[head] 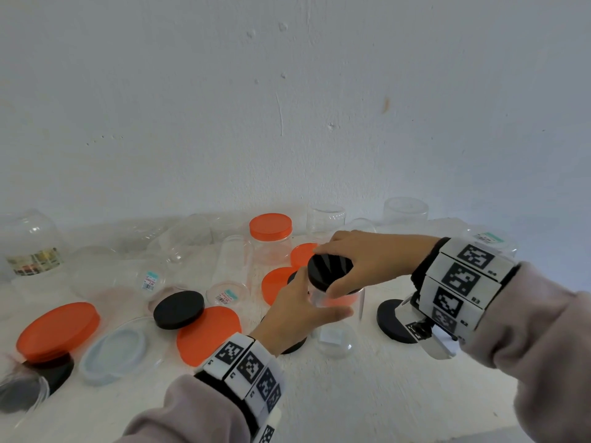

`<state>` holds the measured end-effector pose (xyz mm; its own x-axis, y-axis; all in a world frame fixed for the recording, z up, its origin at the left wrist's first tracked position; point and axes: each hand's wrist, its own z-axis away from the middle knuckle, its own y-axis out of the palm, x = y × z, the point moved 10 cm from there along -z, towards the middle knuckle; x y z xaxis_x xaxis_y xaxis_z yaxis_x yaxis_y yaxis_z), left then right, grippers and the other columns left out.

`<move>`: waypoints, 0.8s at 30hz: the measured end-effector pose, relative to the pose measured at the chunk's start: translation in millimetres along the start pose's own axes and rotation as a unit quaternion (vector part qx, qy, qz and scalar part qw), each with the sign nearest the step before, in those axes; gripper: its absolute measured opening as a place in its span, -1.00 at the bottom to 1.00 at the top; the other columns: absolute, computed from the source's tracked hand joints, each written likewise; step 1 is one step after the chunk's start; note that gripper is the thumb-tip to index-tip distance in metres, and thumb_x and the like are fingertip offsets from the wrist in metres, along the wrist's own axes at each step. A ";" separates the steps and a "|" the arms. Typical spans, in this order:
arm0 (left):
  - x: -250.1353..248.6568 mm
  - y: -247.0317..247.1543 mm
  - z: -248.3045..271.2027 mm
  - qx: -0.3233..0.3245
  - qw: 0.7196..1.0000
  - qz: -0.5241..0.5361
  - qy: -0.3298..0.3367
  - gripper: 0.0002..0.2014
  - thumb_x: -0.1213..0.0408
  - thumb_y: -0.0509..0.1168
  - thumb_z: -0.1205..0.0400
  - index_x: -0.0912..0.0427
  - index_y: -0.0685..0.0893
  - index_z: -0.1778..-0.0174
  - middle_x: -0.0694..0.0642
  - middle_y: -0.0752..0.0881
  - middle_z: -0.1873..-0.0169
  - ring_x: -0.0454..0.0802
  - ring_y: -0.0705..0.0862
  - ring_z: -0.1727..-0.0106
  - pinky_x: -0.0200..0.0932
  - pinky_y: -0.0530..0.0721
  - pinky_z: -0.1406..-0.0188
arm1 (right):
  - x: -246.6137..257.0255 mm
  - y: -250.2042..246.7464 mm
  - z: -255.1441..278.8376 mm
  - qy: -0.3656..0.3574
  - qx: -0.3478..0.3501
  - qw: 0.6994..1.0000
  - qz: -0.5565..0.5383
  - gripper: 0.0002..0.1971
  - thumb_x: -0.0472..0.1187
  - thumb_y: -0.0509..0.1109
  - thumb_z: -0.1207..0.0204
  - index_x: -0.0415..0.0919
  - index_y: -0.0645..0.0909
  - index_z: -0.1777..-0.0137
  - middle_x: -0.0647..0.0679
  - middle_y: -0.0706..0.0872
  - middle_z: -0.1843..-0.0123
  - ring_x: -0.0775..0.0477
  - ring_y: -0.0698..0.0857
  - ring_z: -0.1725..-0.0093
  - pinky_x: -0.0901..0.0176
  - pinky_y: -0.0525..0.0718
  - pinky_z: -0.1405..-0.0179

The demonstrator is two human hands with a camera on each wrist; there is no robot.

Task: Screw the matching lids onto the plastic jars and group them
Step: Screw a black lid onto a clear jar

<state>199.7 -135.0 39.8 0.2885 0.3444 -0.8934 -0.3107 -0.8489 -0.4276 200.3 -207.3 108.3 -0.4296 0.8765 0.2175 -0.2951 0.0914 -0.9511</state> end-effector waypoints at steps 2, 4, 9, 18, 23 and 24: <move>-0.2 -0.3 0.1 -0.002 1.000 -0.001 0.002 -0.30 0.00 0.57 -0.38 -0.57 0.24 -0.20 -0.48 0.56 -0.16 -0.56 0.52 -0.17 -0.62 0.47 0.10 | -2.5 0.7 -0.5 0.011 -0.009 1.000 0.012 -0.59 0.26 0.37 -0.47 0.15 0.47 -0.25 0.06 0.44 -0.08 -0.02 0.43 -0.15 0.03 0.57 -0.12; 0.2 -0.8 0.0 -0.005 1.000 -0.002 0.001 -0.32 0.01 0.57 -0.38 -0.54 0.27 -0.21 -0.39 0.57 -0.20 -0.45 0.54 -0.22 -0.54 0.48 0.05 | -5.5 1.9 -0.1 0.026 -0.021 0.999 0.027 -0.51 0.33 0.30 -0.47 0.14 0.45 -0.31 0.07 0.41 -0.06 -0.01 0.39 -0.14 0.05 0.53 -0.07; 2.6 -0.6 -1.6 -0.012 1.000 0.007 0.006 -0.30 0.03 0.57 -0.38 -0.32 0.35 -0.36 -0.31 0.60 -0.22 -0.35 0.55 -0.25 -0.45 0.49 -0.01 | -7.7 3.2 1.9 0.044 -0.063 0.997 0.029 -0.42 0.40 0.26 -0.46 0.12 0.42 -0.39 0.04 0.39 -0.06 -0.04 0.35 -0.15 0.00 0.57 -0.12; 5.4 -0.8 -3.0 -0.029 0.999 0.015 0.006 -0.29 0.05 0.58 -0.38 -0.19 0.39 -0.39 -0.28 0.64 -0.15 -0.37 0.59 -0.16 -0.49 0.54 0.07 | -4.2 5.5 8.8 0.053 -0.140 0.989 -0.001 -0.42 0.30 0.27 -0.51 0.00 0.43 -0.42 -0.08 0.38 -0.12 -0.09 0.32 -0.19 0.09 0.48 -0.16; 5.3 0.1 -4.0 -0.022 1.000 0.011 0.005 -0.32 0.04 0.58 -0.37 -0.28 0.37 -0.32 -0.33 0.62 -0.13 -0.45 0.56 -0.13 -0.54 0.50 0.15 | -4.2 9.2 10.7 0.064 -0.143 0.988 0.000 -0.41 0.30 0.24 -0.54 -0.01 0.38 -0.46 -0.10 0.37 -0.18 -0.12 0.29 -0.22 0.08 0.46 -0.22; 4.9 0.4 -4.2 -0.018 1.000 0.008 0.005 -0.34 0.03 0.57 -0.38 -0.33 0.35 -0.29 -0.35 0.61 -0.12 -0.50 0.55 -0.10 -0.57 0.50 0.18 | -4.4 9.8 10.6 0.064 -0.140 0.988 0.000 -0.40 0.31 0.23 -0.54 -0.01 0.38 -0.47 -0.10 0.36 -0.19 -0.12 0.29 -0.22 0.08 0.46 -0.22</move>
<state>204.8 -135.3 35.8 0.2924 0.3272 -0.8986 -0.2825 -0.8681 -0.4081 190.3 -215.3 100.4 -0.3125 0.9274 0.2057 -0.0391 0.2038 -0.9782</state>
